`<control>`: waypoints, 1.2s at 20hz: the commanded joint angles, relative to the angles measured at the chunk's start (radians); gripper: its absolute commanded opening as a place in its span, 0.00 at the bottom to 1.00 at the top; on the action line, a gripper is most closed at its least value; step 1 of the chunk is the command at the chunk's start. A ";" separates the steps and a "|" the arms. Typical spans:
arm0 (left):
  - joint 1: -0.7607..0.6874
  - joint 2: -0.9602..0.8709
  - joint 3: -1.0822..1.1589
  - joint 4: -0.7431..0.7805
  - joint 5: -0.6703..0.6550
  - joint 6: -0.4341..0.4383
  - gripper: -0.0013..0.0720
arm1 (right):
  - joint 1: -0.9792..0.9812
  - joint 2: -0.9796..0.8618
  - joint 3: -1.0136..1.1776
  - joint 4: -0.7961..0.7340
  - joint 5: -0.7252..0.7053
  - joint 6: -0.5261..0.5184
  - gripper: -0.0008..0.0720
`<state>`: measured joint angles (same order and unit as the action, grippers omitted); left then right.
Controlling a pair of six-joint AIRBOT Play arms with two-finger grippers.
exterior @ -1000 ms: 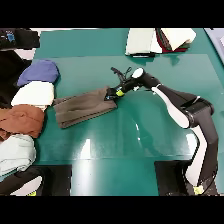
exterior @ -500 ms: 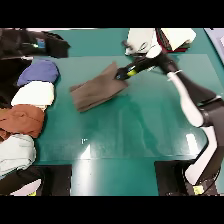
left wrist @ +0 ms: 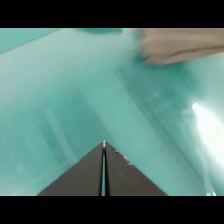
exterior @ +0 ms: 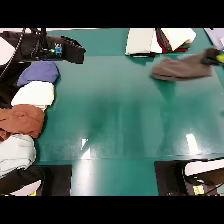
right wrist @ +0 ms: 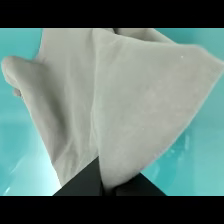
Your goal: Fold the shirts.
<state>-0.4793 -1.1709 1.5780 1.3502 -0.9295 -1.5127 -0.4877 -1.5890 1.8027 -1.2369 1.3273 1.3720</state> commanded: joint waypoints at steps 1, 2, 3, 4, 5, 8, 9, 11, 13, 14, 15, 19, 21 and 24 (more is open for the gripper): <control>-0.003 -0.001 0.000 0.000 0.028 -0.002 0.05 | -0.251 0.123 -0.166 -0.074 -0.049 0.053 0.03; -0.003 -0.001 0.000 0.000 0.039 -0.002 0.05 | -0.299 0.155 -0.226 -0.074 -0.069 0.054 0.03; -0.003 -0.001 0.000 -0.001 0.052 -0.002 0.05 | -0.343 0.189 -0.288 -0.075 -0.086 0.064 0.03; -0.003 -0.001 0.000 0.000 0.063 -0.002 0.05 | -0.375 0.219 -0.341 -0.075 -0.101 0.072 0.03; -0.003 -0.001 0.000 0.000 0.071 -0.002 0.05 | -0.404 0.248 -0.393 -0.075 -0.116 0.079 0.03; -0.003 -0.001 0.000 0.000 0.073 -0.001 0.05 | -0.428 0.311 -0.513 -0.075 -0.130 0.079 0.03; -0.003 -0.001 0.000 0.000 0.073 0.000 0.05 | -0.427 0.332 -0.554 -0.074 -0.134 0.080 0.03; -0.003 -0.001 0.000 0.000 0.071 0.003 0.05 | -0.410 0.364 -0.623 -0.075 -0.141 0.087 0.03; -0.003 -0.001 0.000 0.000 0.064 0.003 0.05 | -0.386 0.386 -0.672 -0.076 -0.143 0.085 0.03; -0.003 -0.001 0.000 0.000 0.056 0.003 0.05 | -0.377 0.389 -0.678 -0.076 -0.141 0.085 0.07; -0.003 -0.001 0.000 0.001 0.049 0.003 0.05 | -0.373 0.390 -0.678 -0.076 -0.138 0.085 0.33; -0.003 -0.001 0.000 0.001 0.047 0.003 0.05 | -0.374 0.391 -0.643 -0.103 -0.074 0.081 0.57; -0.003 -0.001 0.000 0.001 0.048 0.003 0.05 | -0.374 0.391 -0.597 -0.119 -0.031 0.082 0.57; -0.003 -0.001 0.000 0.001 0.046 0.003 0.05 | -0.354 0.394 -0.496 -0.121 0.022 0.082 0.57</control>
<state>-0.4816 -1.1709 1.5780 1.3506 -0.8818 -1.5105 -0.8558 -1.1980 1.2346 -1.3457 1.2896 1.4551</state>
